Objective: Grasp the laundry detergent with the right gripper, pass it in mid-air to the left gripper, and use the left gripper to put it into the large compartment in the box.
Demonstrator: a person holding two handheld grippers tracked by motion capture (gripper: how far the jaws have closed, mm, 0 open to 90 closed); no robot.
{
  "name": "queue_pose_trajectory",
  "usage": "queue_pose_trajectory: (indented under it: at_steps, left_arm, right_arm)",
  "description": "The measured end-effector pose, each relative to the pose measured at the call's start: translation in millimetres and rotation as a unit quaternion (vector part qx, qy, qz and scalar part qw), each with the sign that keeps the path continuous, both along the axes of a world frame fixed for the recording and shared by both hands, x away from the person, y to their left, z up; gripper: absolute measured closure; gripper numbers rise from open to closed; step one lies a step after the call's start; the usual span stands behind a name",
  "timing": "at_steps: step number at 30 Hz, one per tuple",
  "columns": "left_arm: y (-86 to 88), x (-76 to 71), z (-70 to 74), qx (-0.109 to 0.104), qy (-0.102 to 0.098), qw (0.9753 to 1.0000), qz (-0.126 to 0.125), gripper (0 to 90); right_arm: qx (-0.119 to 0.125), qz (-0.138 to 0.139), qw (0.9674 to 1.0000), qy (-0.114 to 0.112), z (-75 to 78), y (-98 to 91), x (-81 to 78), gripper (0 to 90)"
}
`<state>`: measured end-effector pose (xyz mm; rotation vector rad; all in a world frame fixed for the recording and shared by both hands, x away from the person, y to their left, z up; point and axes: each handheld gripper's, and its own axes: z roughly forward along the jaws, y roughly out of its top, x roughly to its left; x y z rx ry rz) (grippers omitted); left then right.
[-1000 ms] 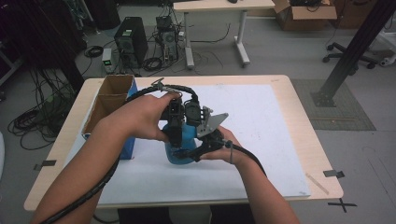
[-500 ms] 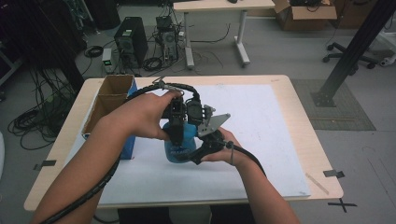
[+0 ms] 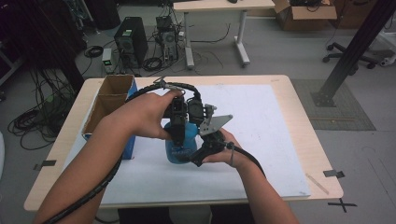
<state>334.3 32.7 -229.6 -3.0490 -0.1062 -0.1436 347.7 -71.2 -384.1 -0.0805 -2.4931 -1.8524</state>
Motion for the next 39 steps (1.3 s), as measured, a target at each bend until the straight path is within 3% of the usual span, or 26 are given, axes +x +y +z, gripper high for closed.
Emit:
queue_pose_trajectory:
  at_steps: [11, 19, 21, 22, 23, 27, 30, 31, 32, 33, 34, 35, 39]
  left_arm:
    - [1.2, 2.2, 0.9, -0.005, 0.01, 0.9999, 0.007, 37.9]
    - [5.3, 7.5, 3.6, -0.006, 0.015, 0.9989, 0.044, 37.8]
    - [6.3, 9.9, 4.4, -0.005, 0.017, 0.9981, 0.06, 37.8]
    - [7.6, 13.0, 5.4, -0.007, 0.015, 0.9966, 0.081, 37.8]
    - [7.6, 13.0, 5.4, -0.007, 0.015, 0.9966, 0.081, 37.8]
    - [10.6, 19.5, 8.4, -0.014, 0.005, 0.9924, 0.122, 37.7]
    - [13.4, 24.5, 11.5, -0.021, 0.0, 0.9869, 0.16, 37.7]
    - [15.4, 27.7, 14.2, -0.026, -0.003, 0.9825, 0.184, 37.7]
    - [15.4, 27.7, 14.2, -0.026, -0.003, 0.9825, 0.184, 37.7]
    - [16.5, 29.0, 15.7, -0.028, -0.004, 0.9807, 0.193, 37.7]
    - [18.3, 30.8, 18.3, -0.03, -0.005, 0.977, 0.211, 37.7]
    - [18.3, 30.8, 18.3, -0.03, -0.005, 0.977, 0.211, 37.7]
    - [21.8, 34.8, 23.6, -0.033, -0.005, 0.9701, 0.241, 37.7]
  right_arm:
    - [0.007, -0.001, 0.9999, -0.008, 2.7, -7.6, -2.1, 1.9]
    - [0.009, -0.023, 0.9996, -0.016, 8.5, -29.6, -2.7, 0.3]
    - [0.015, -0.035, 0.9991, -0.017, 12.7, -41.4, -1.7, 0.2]
    - [0.016, -0.039, 0.9989, -0.018, 14.1, -45.4, -1.4, 0.2]
    - [0.016, -0.039, 0.9989, -0.018, 14.1, -45.4, -1.4, 0.2]
    - [0.016, -0.052, 0.9982, -0.026, 20.0, -61.8, 0.6, 0.2]
    - [0.015, -0.061, 0.9977, -0.027, 24.1, -73.9, 1.4, 0.2]
    - [0.012, -0.067, 0.9972, -0.03, 26.7, -82.3, 2.9, 0.2]
    - [0.009, -0.071, 0.9969, -0.031, 28.2, -86.7, 3.4, 0.2]
    - [0.009, -0.071, 0.9969, -0.031, 28.2, -86.7, 3.4, 0.2]
    - [0.003, -0.079, 0.9963, -0.034, 31.4, -95.7, 5.2, 0.2]
    - [-0.001, -0.081, 0.996, -0.037, 33.4, -100.0, 6.2, 0.2]
    - [-0.035, -0.091, 0.994, -0.049, 43.0, -112.0, 10.4, 0.2]
